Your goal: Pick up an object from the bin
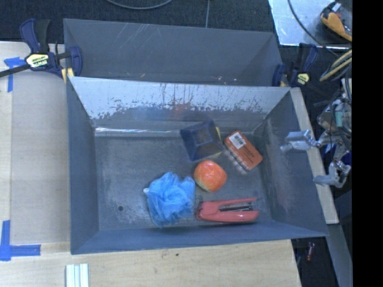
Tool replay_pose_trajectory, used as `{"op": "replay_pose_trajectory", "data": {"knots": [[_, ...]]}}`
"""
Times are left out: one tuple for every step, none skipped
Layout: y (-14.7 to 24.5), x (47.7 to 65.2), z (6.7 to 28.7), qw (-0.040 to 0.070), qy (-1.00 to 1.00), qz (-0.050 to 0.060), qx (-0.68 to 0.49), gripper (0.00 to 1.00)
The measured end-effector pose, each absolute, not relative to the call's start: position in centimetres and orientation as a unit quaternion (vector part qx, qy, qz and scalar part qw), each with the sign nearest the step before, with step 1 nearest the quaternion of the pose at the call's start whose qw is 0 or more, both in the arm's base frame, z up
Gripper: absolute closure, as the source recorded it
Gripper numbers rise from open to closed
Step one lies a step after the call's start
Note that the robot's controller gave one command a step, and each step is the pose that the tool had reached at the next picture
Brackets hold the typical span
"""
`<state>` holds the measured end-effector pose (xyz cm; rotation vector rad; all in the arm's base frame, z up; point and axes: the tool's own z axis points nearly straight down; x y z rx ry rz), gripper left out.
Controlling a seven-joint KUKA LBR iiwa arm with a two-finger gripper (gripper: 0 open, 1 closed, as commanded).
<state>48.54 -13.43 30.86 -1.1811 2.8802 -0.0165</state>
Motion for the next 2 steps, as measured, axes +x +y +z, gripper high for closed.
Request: {"op": "replay_pose_trajectory", "data": {"knots": [[-10.2,52.2,34.4,0.017,0.913,-0.007,-0.408,0.0],[-15.5,48.5,28.7,0.009,0.922,-0.004,-0.387,0.0]]}}
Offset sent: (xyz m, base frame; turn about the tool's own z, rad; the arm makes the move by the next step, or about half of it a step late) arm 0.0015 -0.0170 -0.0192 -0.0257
